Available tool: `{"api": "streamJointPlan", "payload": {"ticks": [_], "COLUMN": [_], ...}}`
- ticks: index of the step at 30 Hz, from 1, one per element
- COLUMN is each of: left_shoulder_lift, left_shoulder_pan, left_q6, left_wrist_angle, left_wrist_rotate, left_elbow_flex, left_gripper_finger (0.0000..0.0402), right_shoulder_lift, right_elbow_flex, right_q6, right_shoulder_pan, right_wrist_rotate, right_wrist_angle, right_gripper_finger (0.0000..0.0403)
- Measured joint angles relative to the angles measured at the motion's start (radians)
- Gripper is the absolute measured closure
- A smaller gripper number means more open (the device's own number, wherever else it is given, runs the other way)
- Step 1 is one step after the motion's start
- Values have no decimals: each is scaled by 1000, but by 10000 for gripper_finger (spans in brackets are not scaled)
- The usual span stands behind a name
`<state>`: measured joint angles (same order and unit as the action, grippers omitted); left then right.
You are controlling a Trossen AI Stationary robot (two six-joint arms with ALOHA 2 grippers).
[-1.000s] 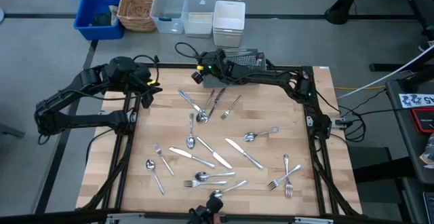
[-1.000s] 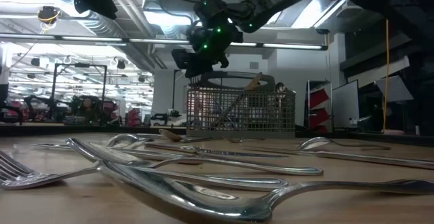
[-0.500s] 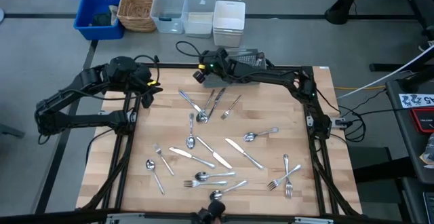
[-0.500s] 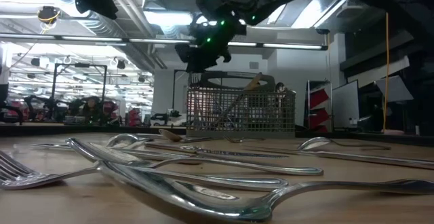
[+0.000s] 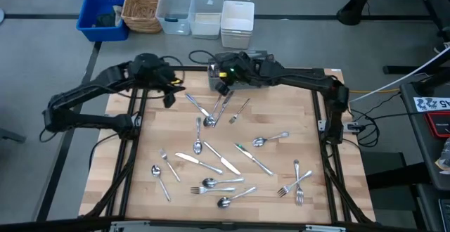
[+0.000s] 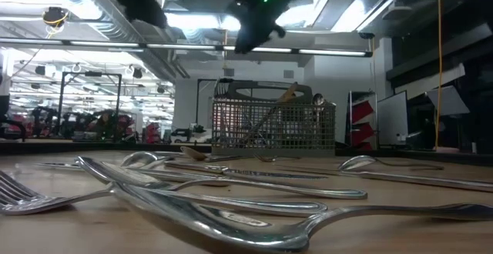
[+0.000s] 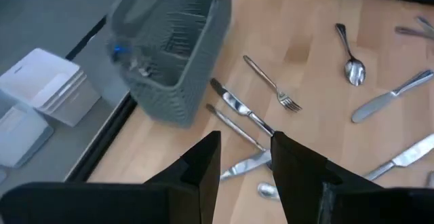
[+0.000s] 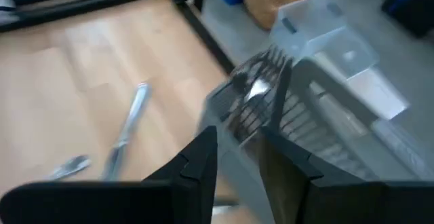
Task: Sort silverware
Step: Put the silver knife into the dishwasher utensil holder
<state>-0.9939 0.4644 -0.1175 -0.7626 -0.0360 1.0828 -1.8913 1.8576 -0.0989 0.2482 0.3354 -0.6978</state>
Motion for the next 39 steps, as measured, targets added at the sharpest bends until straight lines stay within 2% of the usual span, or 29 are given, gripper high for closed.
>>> {"api": "streamJointPlan", "payload": {"ticks": [6,13,20,27,33,39], "left_shoulder_lift": [-202,-442,-618,-724,-764,-769], "left_shoulder_pan": [0,1,1,1,1,9], "left_q6": [-213,-498,-622,-699,-717,-729], "left_wrist_angle": [16,20,28,80,76,153], "left_wrist_rotate": [-37,-35,-31,5,22,25], "left_elbow_flex": [0,0,0,0,-1,-1], "left_gripper_finger": [286,286,286,286,286,286], "right_shoulder_lift": [118,151,152,157,162,163], "right_elbow_flex": [2,1,1,0,-8,-8], "right_q6": [-145,-309,-404,-435,-438,-417], "right_shoulder_pan": [-71,-176,-272,-315,-313,-313], "right_wrist_rotate": [-95,-95,-94,-34,-22,-22], "right_wrist_angle": [-248,-554,-728,-876,-874,-874], "right_gripper_finger": [297,297,297,297,297,297]}}
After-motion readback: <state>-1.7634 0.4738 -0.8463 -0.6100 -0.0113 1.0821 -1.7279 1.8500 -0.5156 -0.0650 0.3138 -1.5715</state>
